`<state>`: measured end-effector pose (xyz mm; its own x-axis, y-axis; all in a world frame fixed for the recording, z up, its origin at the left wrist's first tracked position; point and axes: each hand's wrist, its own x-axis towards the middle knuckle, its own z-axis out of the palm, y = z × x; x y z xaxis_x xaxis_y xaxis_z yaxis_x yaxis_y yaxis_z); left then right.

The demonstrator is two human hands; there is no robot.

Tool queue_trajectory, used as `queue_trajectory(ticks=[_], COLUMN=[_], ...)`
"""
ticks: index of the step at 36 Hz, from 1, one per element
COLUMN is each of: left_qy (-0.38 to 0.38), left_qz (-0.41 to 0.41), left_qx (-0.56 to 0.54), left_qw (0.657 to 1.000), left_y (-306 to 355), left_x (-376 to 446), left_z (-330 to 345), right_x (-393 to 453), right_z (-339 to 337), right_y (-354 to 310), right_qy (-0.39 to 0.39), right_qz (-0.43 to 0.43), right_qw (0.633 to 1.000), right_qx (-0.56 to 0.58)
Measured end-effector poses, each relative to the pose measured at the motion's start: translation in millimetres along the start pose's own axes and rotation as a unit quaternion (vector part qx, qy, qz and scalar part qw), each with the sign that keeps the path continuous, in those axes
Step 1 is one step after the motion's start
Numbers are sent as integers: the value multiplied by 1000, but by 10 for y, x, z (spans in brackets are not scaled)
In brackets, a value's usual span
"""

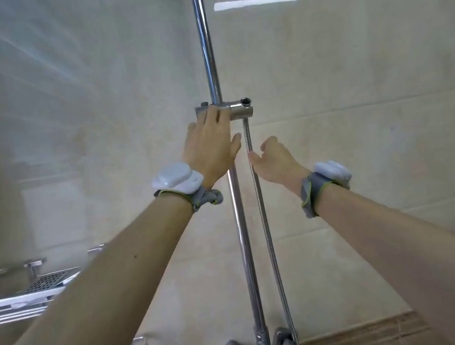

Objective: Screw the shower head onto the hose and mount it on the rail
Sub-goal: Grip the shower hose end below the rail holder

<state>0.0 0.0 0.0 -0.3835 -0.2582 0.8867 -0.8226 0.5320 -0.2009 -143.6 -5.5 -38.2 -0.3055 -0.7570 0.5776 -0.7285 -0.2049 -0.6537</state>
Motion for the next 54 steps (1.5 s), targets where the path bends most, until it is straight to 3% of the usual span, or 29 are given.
queue_trajectory(ticks=[8, 17, 28, 38, 44, 54], left_qy=[18, 8, 19, -11, 14, -46], left_qz=[18, 27, 2, -91, -117, -154], left_qx=[71, 67, 40, -101, -274, -286], left_qw=[997, 997, 999, 991, 954, 945], left_y=[22, 67, 38, 147, 370, 503], left_x=[348, 602, 745, 805, 809, 504], left_z=[131, 216, 235, 100, 36, 149], right_x=[181, 371, 470, 579, 535, -6], right_z=[117, 209, 141, 6, -208, -389], right_y=[78, 34, 42, 36, 42, 350], right_qy=[-24, -21, 12, 87, 106, 4], right_qz=[5, -6, 37, 5, -24, -39], right_qw=[996, 968, 888, 893, 892, 908], right_qx=[84, 249, 458, 441, 440, 417])
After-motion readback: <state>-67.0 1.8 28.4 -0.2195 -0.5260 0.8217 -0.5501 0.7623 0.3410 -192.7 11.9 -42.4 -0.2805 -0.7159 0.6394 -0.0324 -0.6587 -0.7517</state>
